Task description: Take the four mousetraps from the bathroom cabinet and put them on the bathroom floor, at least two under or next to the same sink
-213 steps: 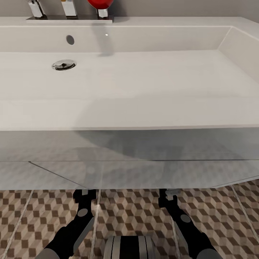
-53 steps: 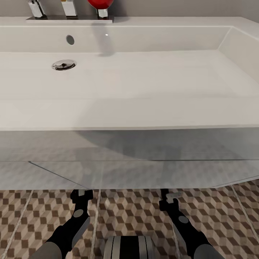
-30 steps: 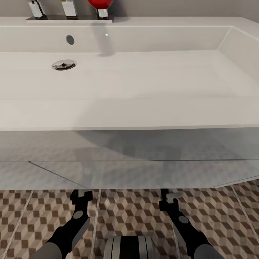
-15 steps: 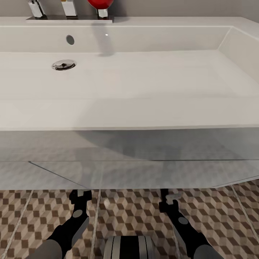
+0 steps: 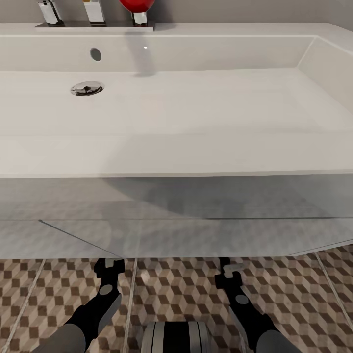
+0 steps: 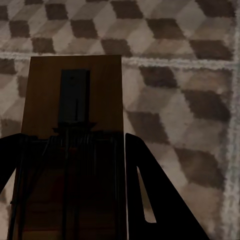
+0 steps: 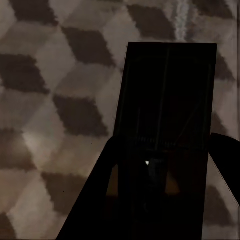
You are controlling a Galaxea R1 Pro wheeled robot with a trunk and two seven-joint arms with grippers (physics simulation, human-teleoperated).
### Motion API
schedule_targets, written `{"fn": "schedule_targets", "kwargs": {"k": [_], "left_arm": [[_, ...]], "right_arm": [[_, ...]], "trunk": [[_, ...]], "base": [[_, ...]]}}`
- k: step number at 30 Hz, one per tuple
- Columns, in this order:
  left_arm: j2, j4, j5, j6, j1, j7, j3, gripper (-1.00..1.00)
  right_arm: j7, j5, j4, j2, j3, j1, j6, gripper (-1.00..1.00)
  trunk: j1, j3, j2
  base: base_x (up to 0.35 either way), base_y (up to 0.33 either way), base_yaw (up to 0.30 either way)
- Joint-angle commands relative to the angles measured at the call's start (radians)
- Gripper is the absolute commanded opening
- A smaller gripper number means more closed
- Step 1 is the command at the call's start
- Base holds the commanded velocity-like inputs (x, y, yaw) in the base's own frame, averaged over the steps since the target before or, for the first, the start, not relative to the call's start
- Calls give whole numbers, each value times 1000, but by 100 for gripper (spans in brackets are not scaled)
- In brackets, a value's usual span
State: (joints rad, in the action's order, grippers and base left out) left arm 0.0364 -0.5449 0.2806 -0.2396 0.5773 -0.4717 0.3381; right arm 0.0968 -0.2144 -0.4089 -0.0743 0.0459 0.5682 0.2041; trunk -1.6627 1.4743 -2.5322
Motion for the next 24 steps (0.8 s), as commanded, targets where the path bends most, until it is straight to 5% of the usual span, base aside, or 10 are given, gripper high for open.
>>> {"fn": "schedule_targets", "kwargs": {"k": [1, 24], "left_arm": [[2, 0, 8, -4, 1, -8, 9, -100], [1, -4, 3, -15, 3, -4, 9, -100]], "right_arm": [[7, -13, 3, -1, 5, 1, 4, -100], [15, -20, 7, -2, 4, 2, 6, -100]], "trunk": [[0, 1, 0], [0, 1, 0]], "base": [[0, 0, 0], [0, 0, 0]]}}
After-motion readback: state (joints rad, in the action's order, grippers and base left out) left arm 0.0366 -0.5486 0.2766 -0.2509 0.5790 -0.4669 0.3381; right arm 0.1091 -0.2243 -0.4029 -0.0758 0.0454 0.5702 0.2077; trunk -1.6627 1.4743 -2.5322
